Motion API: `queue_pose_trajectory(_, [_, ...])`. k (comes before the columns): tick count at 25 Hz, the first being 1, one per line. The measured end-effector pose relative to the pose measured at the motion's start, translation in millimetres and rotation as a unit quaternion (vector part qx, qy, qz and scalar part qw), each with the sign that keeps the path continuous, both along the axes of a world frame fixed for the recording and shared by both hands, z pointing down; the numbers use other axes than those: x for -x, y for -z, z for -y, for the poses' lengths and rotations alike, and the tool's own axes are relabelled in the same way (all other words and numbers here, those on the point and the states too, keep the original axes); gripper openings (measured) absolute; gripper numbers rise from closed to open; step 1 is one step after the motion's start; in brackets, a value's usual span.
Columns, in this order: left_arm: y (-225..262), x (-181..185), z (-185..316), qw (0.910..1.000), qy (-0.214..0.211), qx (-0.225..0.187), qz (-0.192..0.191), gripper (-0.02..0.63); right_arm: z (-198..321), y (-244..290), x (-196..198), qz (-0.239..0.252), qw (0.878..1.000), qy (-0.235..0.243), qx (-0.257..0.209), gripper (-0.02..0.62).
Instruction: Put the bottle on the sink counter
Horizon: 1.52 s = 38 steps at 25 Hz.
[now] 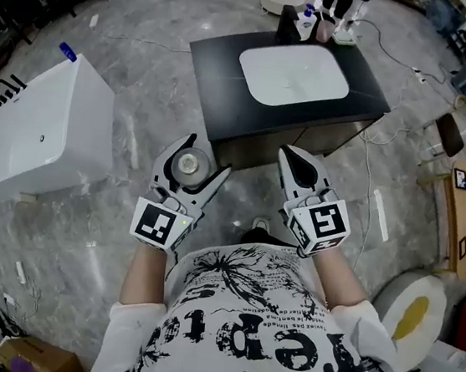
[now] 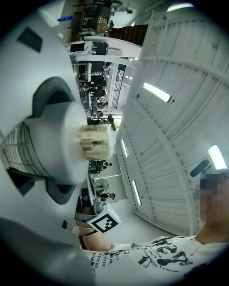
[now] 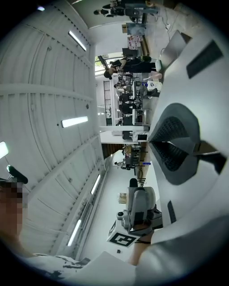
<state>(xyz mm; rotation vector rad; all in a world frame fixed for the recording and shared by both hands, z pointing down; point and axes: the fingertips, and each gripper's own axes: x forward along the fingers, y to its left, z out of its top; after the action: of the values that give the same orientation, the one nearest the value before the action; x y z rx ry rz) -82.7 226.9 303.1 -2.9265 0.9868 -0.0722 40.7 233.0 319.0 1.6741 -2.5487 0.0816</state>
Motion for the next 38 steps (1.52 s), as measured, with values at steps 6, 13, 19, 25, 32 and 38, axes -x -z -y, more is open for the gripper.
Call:
queue_pose_trajectory(6, [0, -90, 73, 0.9992, 0.038, 0.005, -0.006, 0.350, 81, -1, -85, 0.007, 0.999, 0.034, 0.016, 0.014])
queue_pose_trajectory(13, [-13, -138, 135, 0.9980, 0.058, 0.026, -0.004, 0.350, 156, -12, -116, 0.018, 0.997, 0.064, 0.030, 0.014])
queue_pose_trajectory(19, [-34, -149, 216, 0.9966, 0.069, 0.040, 0.018, 0.350, 232, -30, -125, 0.016, 0.996, 0.076, 0.043, 0.014])
queue_pose_trajectory(25, [-52, -147, 328, 0.9959, 0.071, 0.048, 0.029, 0.350, 339, -43, -118, 0.009, 0.996, 0.080, 0.050, 0.014])
queue_pose_trajectory(32, [-79, -133, 465, 0.9946, 0.076, 0.063, 0.030, 0.350, 467, -63, -96, 0.015, 0.994, 0.087, 0.072, 0.014])
queue_pose_trajectory(38, [-129, -118, 557, 0.9919, 0.084, 0.090, 0.031, 0.350, 550, -112, -76, -0.002, 0.991, 0.094, 0.095, 0.014])
